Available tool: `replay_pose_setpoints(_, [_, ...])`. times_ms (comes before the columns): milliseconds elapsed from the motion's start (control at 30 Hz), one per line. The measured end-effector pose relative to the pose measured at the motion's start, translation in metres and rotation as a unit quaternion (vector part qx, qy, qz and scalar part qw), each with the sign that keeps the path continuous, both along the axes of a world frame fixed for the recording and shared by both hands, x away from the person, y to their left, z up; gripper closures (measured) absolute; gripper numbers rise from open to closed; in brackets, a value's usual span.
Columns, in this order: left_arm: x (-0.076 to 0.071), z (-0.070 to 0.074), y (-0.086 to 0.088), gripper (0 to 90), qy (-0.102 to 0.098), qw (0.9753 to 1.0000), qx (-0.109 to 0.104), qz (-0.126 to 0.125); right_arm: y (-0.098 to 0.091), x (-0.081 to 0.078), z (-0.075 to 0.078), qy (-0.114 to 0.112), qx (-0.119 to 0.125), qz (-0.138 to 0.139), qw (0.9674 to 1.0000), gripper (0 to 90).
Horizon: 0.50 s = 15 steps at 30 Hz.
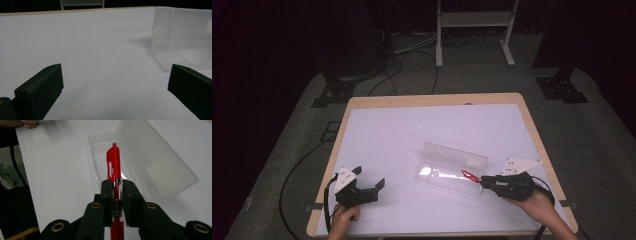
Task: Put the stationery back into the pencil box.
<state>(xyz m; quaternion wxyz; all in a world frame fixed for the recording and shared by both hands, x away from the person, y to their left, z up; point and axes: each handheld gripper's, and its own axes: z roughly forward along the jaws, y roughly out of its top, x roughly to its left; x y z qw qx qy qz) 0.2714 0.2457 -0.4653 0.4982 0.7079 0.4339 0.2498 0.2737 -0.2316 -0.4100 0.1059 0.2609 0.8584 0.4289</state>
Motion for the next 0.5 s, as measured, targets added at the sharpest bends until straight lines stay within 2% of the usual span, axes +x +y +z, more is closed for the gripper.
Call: replay_pose_setpoints(500, [-0.001, 0.000, -0.001, 0.0, -0.003, 1.0000, -0.001, -0.001, 0.025, 0.017, -0.003, 0.003, -0.018, 0.032, 0.9993, 78.8])
